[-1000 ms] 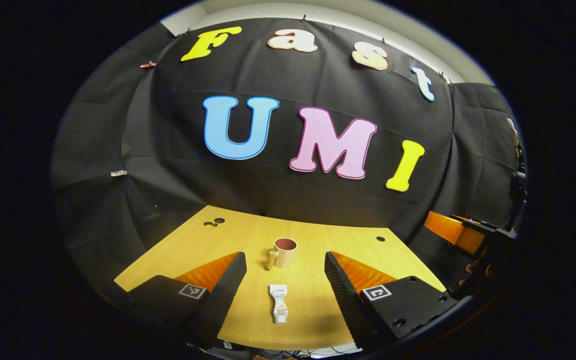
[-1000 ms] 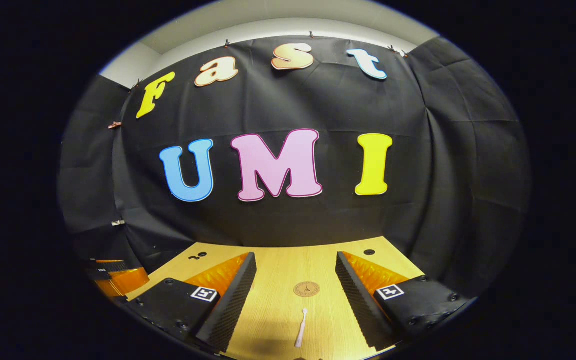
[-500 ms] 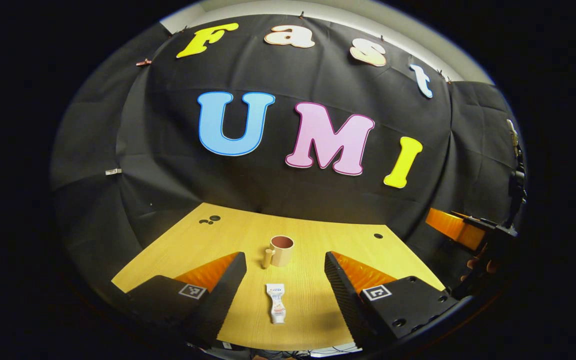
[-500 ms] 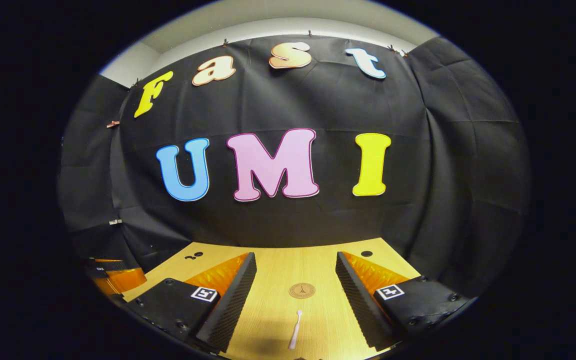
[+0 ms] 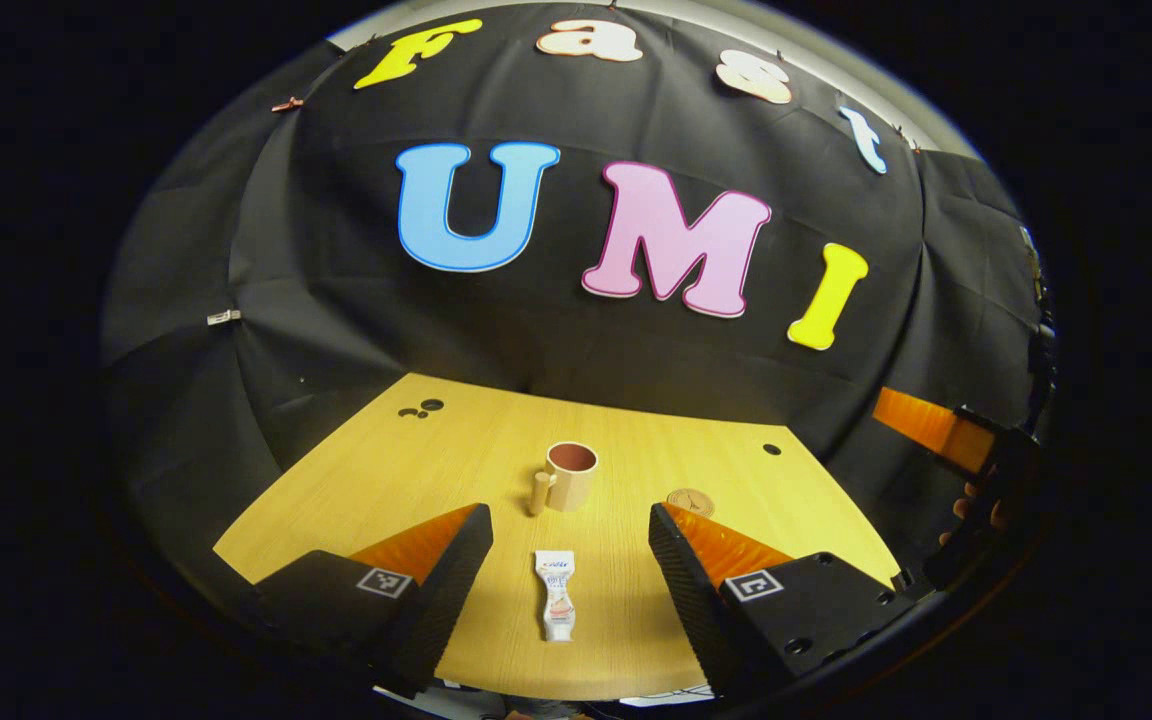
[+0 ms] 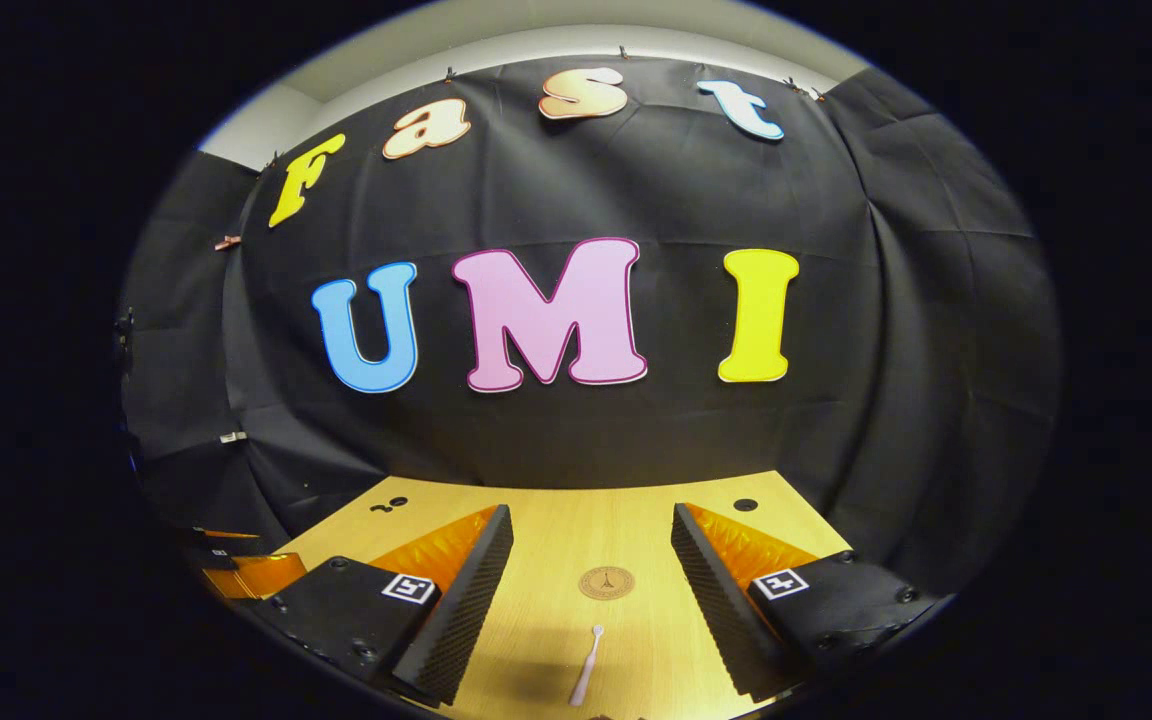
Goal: Put the toothbrush and toothpaste on the desktop into the cup, then pick up the cup and place it on the coaster on the desktop.
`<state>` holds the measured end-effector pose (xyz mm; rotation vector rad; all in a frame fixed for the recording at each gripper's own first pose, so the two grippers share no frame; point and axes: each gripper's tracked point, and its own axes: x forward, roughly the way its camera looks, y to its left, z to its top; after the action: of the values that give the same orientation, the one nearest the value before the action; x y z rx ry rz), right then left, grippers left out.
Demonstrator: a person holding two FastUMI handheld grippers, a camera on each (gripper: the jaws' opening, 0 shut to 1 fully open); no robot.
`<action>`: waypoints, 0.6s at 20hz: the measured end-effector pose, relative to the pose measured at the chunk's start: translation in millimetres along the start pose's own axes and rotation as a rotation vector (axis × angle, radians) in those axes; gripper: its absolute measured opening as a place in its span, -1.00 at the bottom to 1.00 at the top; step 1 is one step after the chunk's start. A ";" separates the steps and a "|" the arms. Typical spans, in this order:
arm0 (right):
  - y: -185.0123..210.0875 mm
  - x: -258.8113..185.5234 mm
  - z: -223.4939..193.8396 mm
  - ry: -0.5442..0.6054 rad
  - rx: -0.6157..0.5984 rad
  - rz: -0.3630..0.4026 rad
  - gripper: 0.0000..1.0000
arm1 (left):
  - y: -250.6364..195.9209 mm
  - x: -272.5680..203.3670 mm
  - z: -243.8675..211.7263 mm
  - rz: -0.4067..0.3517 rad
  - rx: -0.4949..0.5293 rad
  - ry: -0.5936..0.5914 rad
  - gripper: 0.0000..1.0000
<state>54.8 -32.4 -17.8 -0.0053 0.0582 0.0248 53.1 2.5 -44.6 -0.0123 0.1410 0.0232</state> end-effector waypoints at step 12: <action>-26.5 76.6 -50.9 0.142 -0.013 0.038 0.96 | -4.2 97.4 -110.8 0.050 0.005 0.296 0.95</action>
<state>129.0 -57.3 -72.9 -0.0188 0.1999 0.0625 134.1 -1.1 -167.9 -0.0068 0.4378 0.0706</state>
